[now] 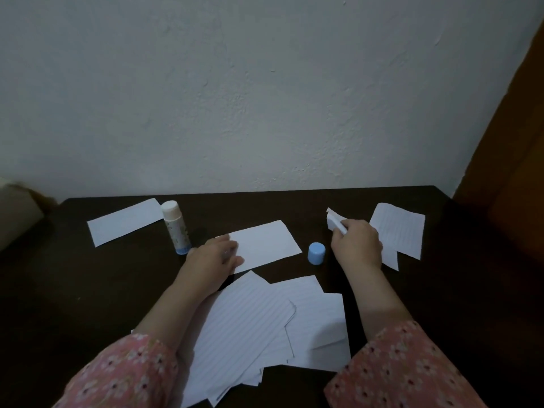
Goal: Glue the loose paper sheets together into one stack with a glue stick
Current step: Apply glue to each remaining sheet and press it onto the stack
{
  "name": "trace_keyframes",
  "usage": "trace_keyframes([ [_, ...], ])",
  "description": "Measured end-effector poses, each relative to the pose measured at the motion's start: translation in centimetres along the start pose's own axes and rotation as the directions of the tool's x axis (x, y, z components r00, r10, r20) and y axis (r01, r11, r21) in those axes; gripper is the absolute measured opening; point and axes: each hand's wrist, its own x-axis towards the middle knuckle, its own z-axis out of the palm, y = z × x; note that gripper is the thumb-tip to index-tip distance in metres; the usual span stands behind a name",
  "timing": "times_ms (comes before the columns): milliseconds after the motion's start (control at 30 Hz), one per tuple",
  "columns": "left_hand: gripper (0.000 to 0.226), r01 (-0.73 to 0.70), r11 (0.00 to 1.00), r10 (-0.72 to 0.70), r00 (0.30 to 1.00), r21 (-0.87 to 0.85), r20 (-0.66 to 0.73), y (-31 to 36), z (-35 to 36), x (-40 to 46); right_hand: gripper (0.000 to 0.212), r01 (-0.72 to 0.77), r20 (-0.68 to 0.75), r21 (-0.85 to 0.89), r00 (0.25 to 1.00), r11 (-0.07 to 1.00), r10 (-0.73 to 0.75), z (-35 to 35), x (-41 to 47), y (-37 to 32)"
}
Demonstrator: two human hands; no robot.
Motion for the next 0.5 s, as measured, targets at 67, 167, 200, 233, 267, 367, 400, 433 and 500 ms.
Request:
trace_keyframes([
  [67, 0.043, -0.026, 1.000, 0.026, 1.000, -0.003, -0.007, -0.3, 0.0, 0.2, 0.035, 0.004, -0.016, 0.064, 1.000, 0.998, -0.003, -0.5, 0.0, -0.7],
  [167, 0.034, -0.078, 0.997, 0.078, 0.996, -0.014, -0.045, -0.7, 0.2, 0.3, 0.033, 0.069, -0.059, 0.145, 0.996, 0.987, -0.061, -1.2, -0.3, -1.8],
  [200, 0.033, -0.096, 0.995, 0.095, 0.994, -0.013, -0.055, -0.8, 0.2, 0.3, 0.032, 0.100, -0.082, 0.167, 0.993, 0.981, -0.087, -1.5, -0.5, -2.2],
  [233, 0.031, -0.110, 0.994, 0.109, 0.992, -0.011, -0.060, -1.0, 0.3, 0.2, 0.030, 0.135, -0.103, 0.184, 0.988, 0.974, -0.117, -1.8, -0.7, -2.6],
  [267, 0.031, -0.115, 0.993, 0.114, 0.991, -0.014, -0.065, -1.1, 0.3, 0.2, 0.029, 0.173, -0.121, 0.200, 0.981, 0.964, -0.150, -2.0, -0.9, -3.0],
  [367, 0.030, -0.112, 0.992, 0.104, 0.986, -0.064, -0.129, -1.3, 0.3, 0.3, 0.029, 0.277, -0.147, 0.264, 0.958, 0.924, -0.246, -2.2, -2.1, -4.4],
  [400, 0.030, -0.109, 0.988, 0.091, 0.982, -0.106, -0.164, -1.1, 0.1, 0.3, 0.029, 0.316, -0.150, 0.283, 0.947, 0.906, -0.283, -2.0, -2.6, -4.9],
  [433, 0.030, -0.105, 0.979, 0.070, 0.978, -0.175, -0.195, -0.9, -0.1, 0.2, 0.029, 0.358, -0.157, 0.293, 0.933, 0.886, -0.325, -1.7, -3.1, -5.5],
  [500, 0.033, -0.090, 0.916, 0.006, 0.977, -0.390, -0.212, 0.1, -0.7, 0.0, 0.030, 0.445, -0.164, 0.282, 0.895, 0.850, -0.414, -0.9, -4.1, -6.4],
])
